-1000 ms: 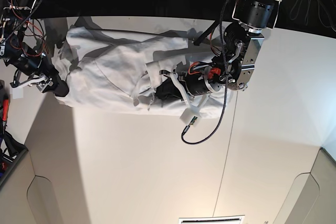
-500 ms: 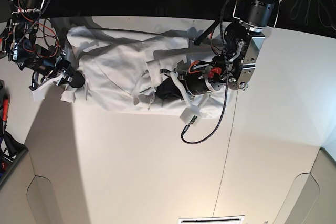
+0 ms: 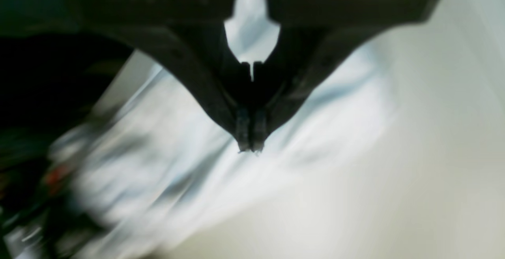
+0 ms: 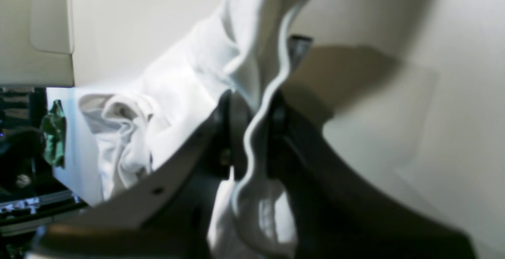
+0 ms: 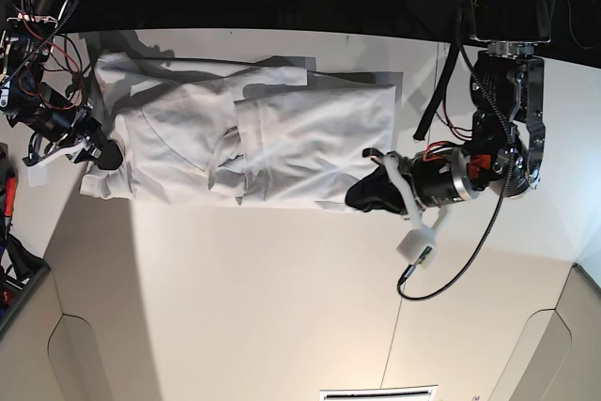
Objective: Layout the t-shirt on the table in an organized manner, then fold the t-shirt properly
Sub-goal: 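Grasp the folded shirt bundle with both grippers and lift it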
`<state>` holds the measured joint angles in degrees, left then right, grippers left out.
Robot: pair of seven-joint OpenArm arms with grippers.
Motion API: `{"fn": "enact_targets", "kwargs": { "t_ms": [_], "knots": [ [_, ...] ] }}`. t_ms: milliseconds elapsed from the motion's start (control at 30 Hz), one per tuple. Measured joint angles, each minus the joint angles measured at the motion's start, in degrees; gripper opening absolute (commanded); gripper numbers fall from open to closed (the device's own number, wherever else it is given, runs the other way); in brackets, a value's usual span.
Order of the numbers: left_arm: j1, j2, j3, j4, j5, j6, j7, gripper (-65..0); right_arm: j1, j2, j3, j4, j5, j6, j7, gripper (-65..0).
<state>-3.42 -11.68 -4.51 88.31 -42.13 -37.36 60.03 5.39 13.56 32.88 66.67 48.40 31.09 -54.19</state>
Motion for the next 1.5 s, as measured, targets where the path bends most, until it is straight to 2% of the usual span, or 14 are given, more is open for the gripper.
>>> {"fn": "enact_targets", "kwargs": {
  "t_ms": [133, 233, 300, 467, 633, 800, 1067, 1200, 1333, 1500],
  "knots": [
    [5.0, -3.6, 0.0, -1.7, 5.3, 0.0, -3.1, -65.0, 0.0, -0.1, 0.0, 4.6, 0.1, 0.0, -1.3, -65.0],
    [8.9, -4.4, 0.0, -2.7, 9.0, 0.0, -7.0, -65.0, 0.0, -0.1, 0.0, 9.2, 3.2, 0.0, -5.6, -65.0],
    [11.0, -4.3, 0.0, -3.1, 9.2, 0.0, -8.3, -65.0, -0.1, -0.5, 0.0, 12.7, 4.7, 0.0, -7.2, -65.0],
    [12.8, -2.0, 0.1, -3.2, 9.2, 0.5, -8.7, -65.0, -0.3, -5.7, -1.1, 22.0, 5.0, 0.0, -7.6, -65.0],
    [12.8, -0.5, 0.1, -3.2, 9.1, 0.5, -8.7, -65.0, -0.4, -11.6, -8.0, 28.0, 3.8, 0.0, -7.5, -65.0],
    [12.8, -0.5, 0.1, -3.2, 9.2, 0.5, -8.7, -65.0, -0.5, -16.2, -18.9, 28.2, -0.1, 0.0, -5.6, -65.0],
    [12.8, -0.5, 0.1, -3.2, 9.2, 0.5, -8.7, -65.0, -0.4, -20.1, -31.8, 28.2, -8.1, -0.9, 0.0, -65.0],
    [12.8, -0.5, 0.1, -3.2, 9.2, 0.5, -8.7, -65.0, -0.4, -21.0, -37.9, 27.7, -15.5, -2.4, 5.8, -65.0],
    [12.8, -0.5, 0.1, -3.2, 9.0, 0.5, -8.6, -65.0, -0.3, -21.0, -43.3, 24.9, -22.4, -5.9, 12.3, -65.0],
    [12.8, -0.5, 0.1, -3.2, 8.0, 0.5, -8.6, -65.0, 0.1, -21.0, -50.1, 18.7, -27.1, -7.6, 16.9, -65.0]
  ]
}}
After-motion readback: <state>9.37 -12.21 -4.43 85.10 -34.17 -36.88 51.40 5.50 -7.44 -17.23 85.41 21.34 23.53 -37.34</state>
